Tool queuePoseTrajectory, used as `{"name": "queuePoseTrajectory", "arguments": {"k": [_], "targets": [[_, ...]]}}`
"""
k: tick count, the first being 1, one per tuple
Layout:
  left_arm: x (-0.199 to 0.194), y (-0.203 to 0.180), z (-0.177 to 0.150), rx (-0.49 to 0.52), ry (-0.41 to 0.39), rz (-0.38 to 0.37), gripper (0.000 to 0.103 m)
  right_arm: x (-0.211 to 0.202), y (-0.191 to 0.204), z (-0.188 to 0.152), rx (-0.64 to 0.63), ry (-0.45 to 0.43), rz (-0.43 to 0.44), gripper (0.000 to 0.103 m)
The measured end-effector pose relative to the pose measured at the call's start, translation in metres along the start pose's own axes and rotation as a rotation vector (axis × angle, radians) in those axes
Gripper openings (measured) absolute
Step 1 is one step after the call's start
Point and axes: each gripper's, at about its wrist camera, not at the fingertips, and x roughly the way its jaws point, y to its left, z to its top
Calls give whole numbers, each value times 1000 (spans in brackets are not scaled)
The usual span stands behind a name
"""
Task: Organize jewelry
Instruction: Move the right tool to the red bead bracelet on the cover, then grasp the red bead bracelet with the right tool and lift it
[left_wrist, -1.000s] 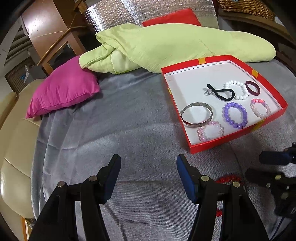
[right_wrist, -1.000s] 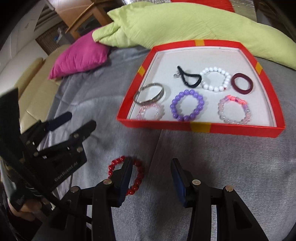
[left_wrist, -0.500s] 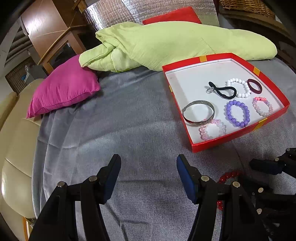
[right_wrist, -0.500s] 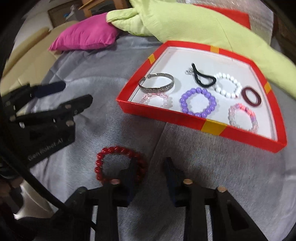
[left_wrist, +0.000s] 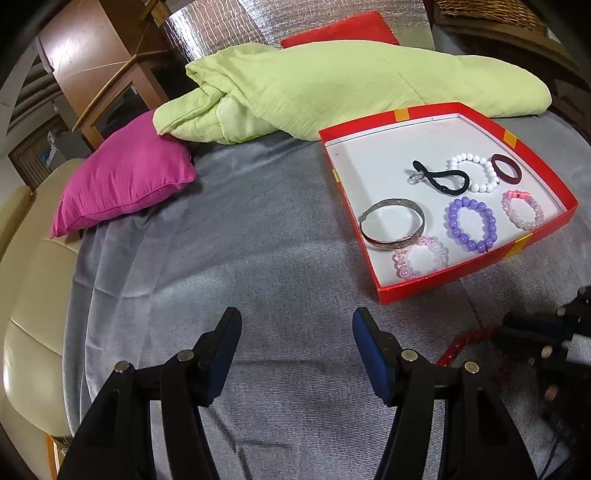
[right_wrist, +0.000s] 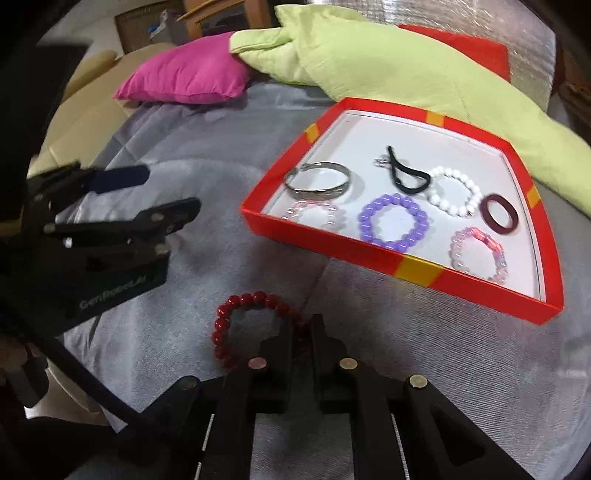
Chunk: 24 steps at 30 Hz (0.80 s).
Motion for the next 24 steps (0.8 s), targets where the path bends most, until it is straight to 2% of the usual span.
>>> {"name": "queuePoseTrajectory", "arguments": {"k": [10,24], "targets": [[-2,-7,6,-17,-6,-28,64,-25,-41,6,142,-50,43,9],[-7,-24,20,-56,-27,-66,64,-59,-58,12,195,-174,107,9]]}}
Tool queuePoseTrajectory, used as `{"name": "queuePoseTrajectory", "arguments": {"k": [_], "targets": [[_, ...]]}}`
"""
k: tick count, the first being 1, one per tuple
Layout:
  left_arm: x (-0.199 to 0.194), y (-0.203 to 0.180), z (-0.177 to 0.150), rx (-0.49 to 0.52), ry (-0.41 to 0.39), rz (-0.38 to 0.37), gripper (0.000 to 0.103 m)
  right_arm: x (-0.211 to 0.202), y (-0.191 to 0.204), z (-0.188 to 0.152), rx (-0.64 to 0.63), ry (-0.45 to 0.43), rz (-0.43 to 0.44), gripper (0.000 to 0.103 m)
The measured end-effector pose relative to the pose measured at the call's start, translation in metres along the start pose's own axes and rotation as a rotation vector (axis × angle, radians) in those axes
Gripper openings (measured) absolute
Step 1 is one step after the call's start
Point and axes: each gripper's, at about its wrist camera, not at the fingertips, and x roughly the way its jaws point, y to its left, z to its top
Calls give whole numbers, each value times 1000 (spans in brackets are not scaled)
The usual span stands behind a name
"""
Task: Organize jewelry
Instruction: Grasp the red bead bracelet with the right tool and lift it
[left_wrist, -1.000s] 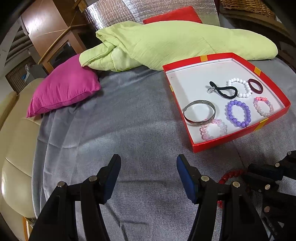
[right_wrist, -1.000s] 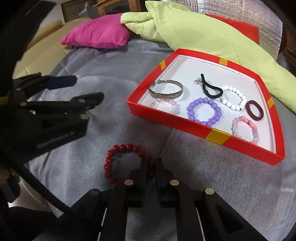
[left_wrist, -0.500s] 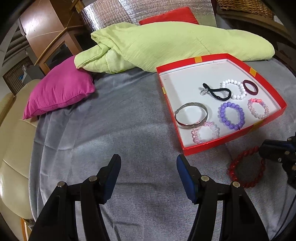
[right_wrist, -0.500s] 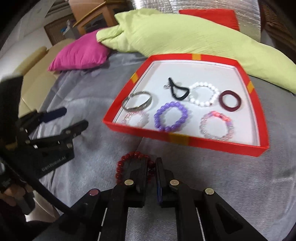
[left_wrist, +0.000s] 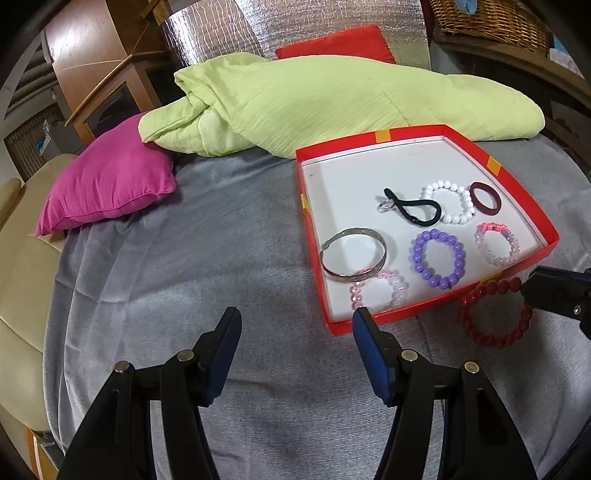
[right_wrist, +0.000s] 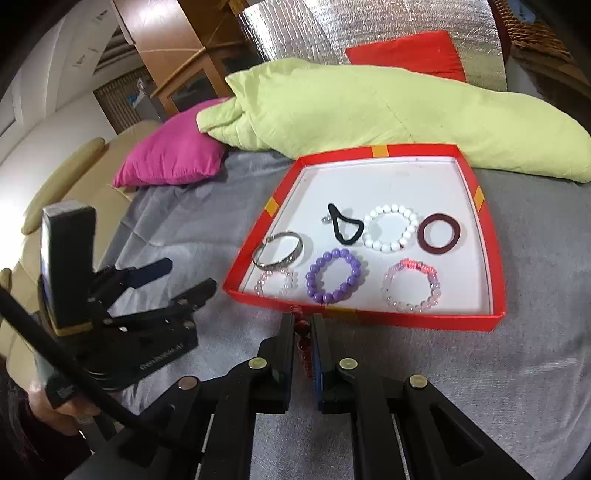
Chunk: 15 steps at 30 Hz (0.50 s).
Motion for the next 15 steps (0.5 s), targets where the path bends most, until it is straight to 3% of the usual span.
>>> {"name": "queuePoseTrajectory", "arguments": {"k": [15], "targets": [[-1,-24,16,-18,-24,-43,64,-33,-21,18,71,-117,30,9]]}}
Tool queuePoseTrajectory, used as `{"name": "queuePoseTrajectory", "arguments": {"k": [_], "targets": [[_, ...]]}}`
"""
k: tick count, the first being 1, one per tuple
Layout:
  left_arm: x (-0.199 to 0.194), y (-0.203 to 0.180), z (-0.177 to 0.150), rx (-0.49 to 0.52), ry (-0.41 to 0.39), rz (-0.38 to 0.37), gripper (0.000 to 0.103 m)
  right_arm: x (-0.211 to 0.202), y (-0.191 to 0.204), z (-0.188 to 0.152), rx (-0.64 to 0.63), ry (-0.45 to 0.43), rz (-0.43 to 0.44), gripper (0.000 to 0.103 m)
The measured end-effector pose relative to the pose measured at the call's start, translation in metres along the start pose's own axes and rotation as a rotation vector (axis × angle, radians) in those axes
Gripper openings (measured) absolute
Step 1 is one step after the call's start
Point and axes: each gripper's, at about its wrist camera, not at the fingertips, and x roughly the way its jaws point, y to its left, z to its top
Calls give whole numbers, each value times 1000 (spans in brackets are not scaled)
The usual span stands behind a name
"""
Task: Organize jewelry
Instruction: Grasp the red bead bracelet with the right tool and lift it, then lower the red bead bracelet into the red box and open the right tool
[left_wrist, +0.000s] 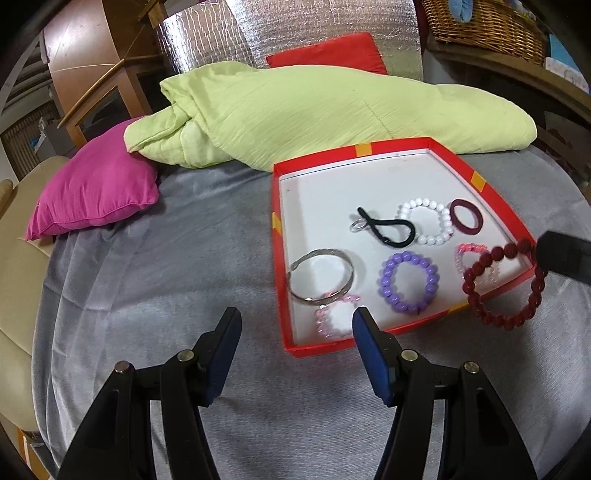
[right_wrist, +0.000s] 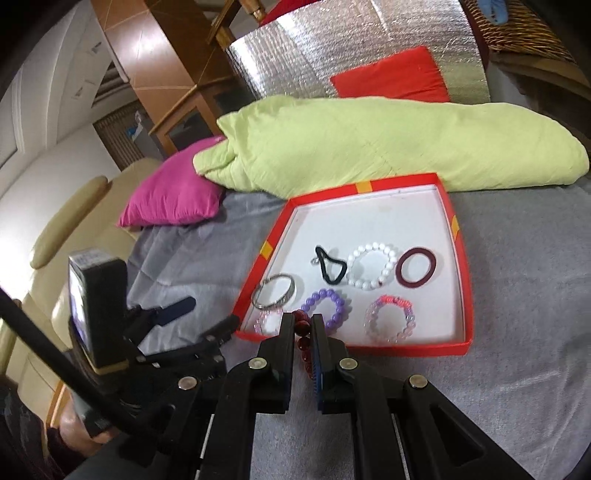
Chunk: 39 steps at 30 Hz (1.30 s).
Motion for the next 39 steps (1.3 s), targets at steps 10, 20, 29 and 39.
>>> {"name": "queuePoseTrajectory", "arguments": {"k": [10,20,29,39], "targets": [[5,-10,8,-17,-2,-13,64,-8,-10,17,59,-64,-5,9],[12,-12,17,-44,0,-29,64,-8,-26,29,99,-96,-34,9],[17,-20,18,-24,12,-38,64,-3,-41,30,133,-83,-52,9],[15,-20,17,-13,15,-41,64,12,-52,26,173,-53,-78,9]]}}
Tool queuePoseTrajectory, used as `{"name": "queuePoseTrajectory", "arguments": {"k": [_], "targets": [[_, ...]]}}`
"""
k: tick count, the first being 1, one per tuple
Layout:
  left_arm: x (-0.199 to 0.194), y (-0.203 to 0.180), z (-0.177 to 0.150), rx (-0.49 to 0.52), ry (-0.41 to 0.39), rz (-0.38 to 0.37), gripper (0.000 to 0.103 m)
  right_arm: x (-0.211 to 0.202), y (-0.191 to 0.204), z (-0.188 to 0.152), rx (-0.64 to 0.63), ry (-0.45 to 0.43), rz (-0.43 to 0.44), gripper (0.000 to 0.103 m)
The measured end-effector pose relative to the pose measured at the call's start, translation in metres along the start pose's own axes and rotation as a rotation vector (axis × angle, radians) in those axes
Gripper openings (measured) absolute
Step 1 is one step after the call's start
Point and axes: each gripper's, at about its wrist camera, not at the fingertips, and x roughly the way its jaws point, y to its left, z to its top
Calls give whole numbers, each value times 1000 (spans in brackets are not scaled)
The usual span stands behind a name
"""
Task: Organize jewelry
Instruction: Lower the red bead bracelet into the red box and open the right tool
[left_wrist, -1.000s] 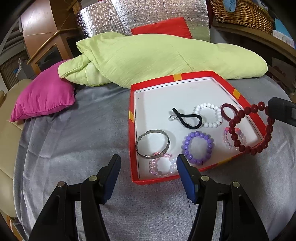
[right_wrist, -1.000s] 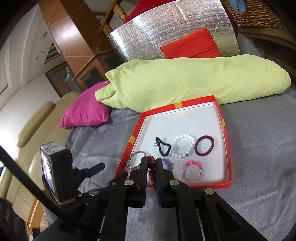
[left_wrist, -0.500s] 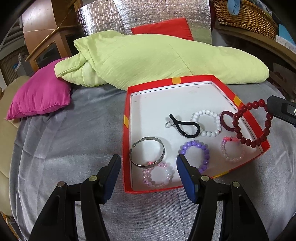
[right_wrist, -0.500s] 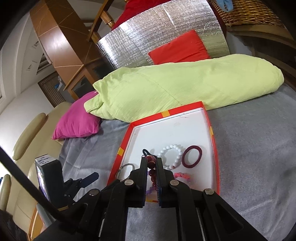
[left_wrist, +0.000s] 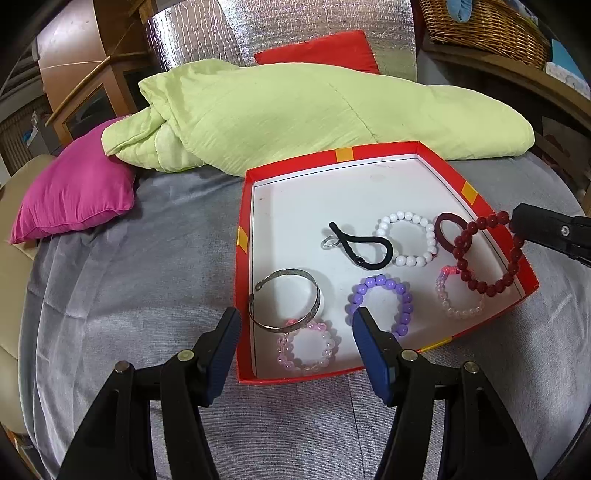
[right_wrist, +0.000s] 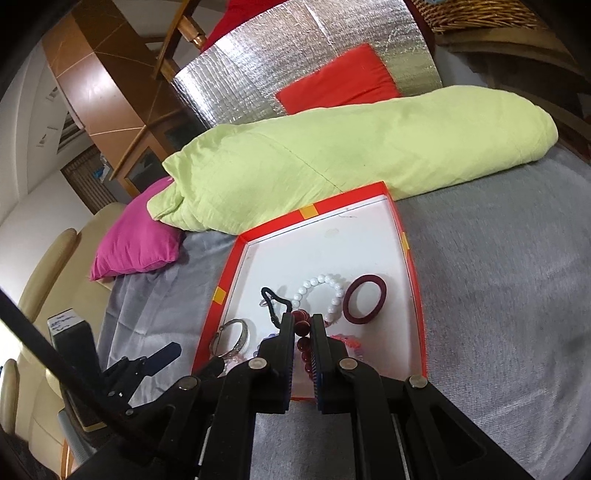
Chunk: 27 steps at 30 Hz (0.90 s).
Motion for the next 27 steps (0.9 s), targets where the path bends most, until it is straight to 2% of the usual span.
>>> {"name": "queuePoseTrajectory", "arguments": {"k": [5,12,18,21,26,27], "targets": [[0,-2,0,9,4,1,64,10,-1,-3,16,13,8,9],[1,-3,-1,16,6,4,64,22,-13,1,52,-27,-13,9],[1,0,-2,12,5,16,64,33,-25,2,87,-6,-42,13],[1,1,-1,3,4,20,64,30,-22,2,71,-13,-58,23],[-2,5,0,-24,-5,24,64,21,-12,0,20,-25,-93,25],[-3,6,0,-32,-10,24,64,19,-10,-1,12,-18,-98,30]]}}
